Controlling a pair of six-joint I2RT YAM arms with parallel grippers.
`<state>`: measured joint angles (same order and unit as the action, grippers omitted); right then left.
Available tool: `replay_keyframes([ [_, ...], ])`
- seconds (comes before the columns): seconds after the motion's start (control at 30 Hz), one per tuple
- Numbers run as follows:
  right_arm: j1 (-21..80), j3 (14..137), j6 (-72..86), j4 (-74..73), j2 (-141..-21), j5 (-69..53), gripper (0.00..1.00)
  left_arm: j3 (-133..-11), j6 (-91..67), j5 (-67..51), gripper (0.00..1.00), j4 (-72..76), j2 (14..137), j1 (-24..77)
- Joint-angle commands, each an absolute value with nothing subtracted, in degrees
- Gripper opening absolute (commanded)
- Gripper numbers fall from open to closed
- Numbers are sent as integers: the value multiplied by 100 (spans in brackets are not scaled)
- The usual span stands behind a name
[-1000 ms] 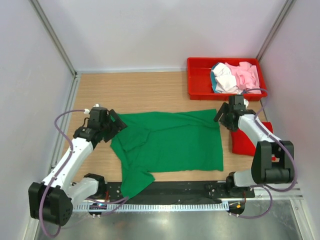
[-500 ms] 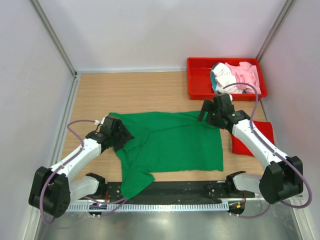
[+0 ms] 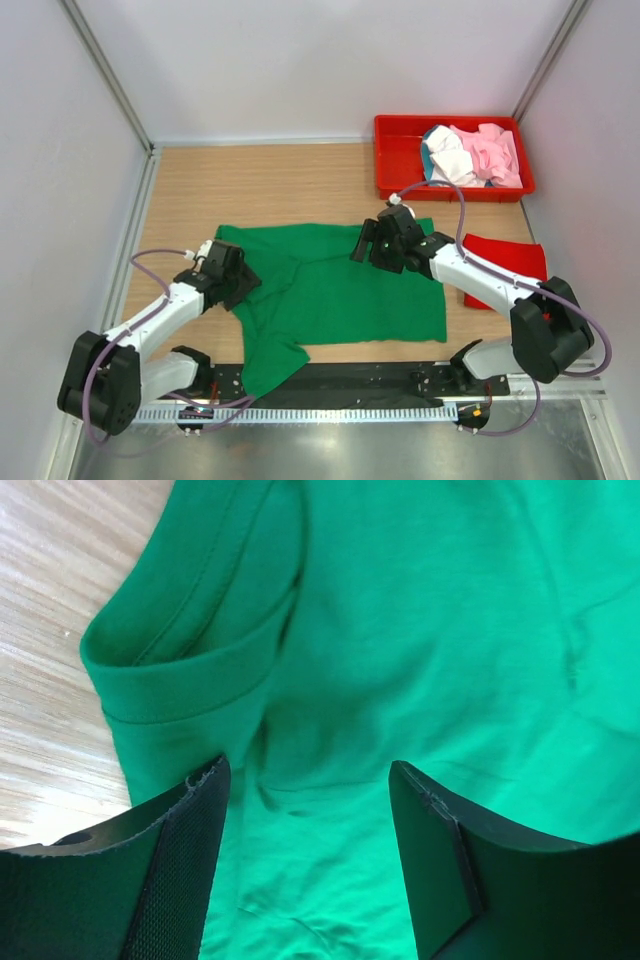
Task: Fold and stack the t-shirts
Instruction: Fold the tshirt
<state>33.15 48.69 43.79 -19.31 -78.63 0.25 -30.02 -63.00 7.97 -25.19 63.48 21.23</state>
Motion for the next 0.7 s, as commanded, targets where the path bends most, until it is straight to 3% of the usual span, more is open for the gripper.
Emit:
replay_keyframes([
  [0.0, 3305, 5308, 4386, -1836, -7945, 438, 78, -2997, -6276, 721, 64, -2092, 6503, 2092],
  [0.23, 3296, 5528, 4201, -2311, -8025, 940, 78, -3024, -6205, 580, 46, -1933, 6820, 2101],
  [0.37, 3165, 5555, 4192, -2443, -7989, 1090, 78, -3076, -6188, 764, 17, -2197, 6645, 2100],
  [0.47, 2901, 5598, 4096, -2549, -7972, 1160, 79, -3242, -6091, 931, 5, -2609, 6382, 2100],
  [0.67, 2304, 5643, 3789, -2575, -8015, 1222, 79, -3533, -5898, 1301, 0, -3454, 5863, 2092],
])
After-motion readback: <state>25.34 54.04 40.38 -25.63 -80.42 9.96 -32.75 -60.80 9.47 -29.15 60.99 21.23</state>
